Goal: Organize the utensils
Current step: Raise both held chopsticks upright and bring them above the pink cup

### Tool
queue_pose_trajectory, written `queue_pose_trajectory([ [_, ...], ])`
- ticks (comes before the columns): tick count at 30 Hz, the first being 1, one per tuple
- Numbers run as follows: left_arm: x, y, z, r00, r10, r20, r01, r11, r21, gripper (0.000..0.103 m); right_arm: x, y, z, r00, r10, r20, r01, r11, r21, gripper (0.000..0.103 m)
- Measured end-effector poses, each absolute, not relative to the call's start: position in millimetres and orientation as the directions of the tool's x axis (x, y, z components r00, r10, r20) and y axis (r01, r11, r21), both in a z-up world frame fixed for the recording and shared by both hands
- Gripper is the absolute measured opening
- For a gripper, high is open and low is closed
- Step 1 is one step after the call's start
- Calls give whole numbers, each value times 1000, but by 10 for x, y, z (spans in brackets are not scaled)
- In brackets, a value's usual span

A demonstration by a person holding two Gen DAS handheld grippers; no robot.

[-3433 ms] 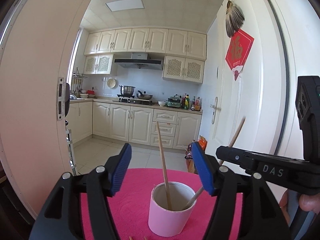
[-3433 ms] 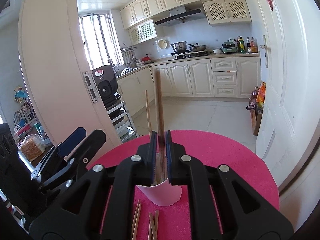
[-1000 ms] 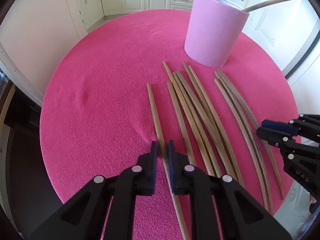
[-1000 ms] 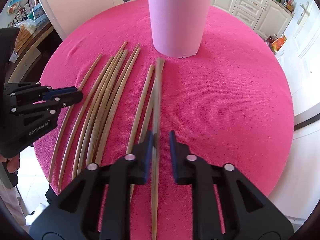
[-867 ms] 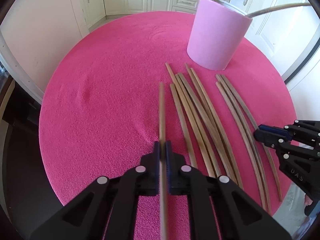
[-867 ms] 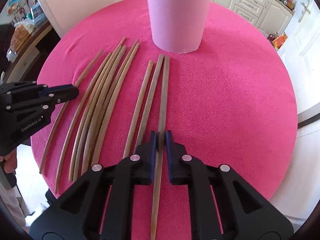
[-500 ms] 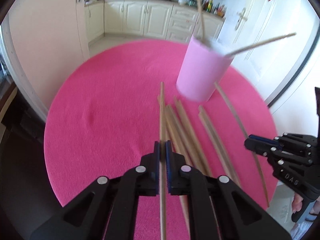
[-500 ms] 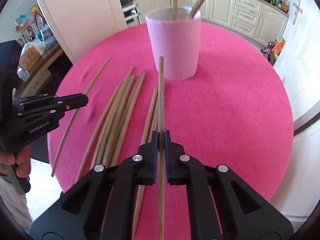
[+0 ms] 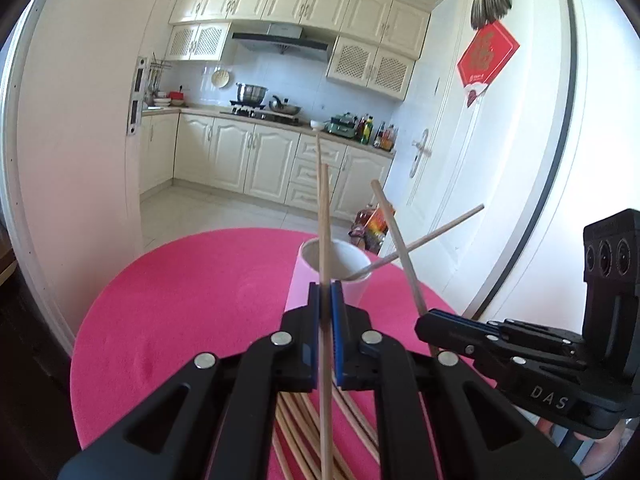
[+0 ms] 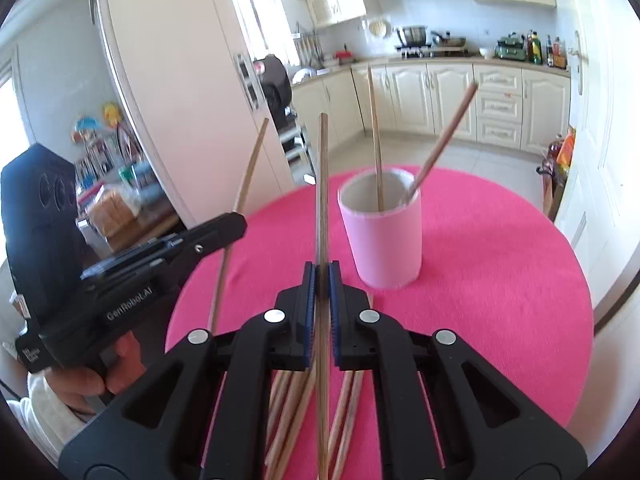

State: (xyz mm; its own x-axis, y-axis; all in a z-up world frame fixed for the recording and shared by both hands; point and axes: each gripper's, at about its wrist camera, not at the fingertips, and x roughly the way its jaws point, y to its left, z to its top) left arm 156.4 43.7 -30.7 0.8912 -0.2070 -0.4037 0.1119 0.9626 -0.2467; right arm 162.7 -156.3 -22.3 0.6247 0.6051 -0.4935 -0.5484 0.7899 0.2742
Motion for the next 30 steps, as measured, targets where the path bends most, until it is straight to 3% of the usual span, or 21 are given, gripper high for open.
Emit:
queue_pose_trajectory([
  [16,1952,277,203,984,-177,24,178,952,-249,6,2138,-1639,-4,822,566,-56,-522,789,324,7],
  [30,2547,355,94,989,-129,78,146,954,-264,6,2589,-1674,-16,840,538,64,-532,796,289,7],
])
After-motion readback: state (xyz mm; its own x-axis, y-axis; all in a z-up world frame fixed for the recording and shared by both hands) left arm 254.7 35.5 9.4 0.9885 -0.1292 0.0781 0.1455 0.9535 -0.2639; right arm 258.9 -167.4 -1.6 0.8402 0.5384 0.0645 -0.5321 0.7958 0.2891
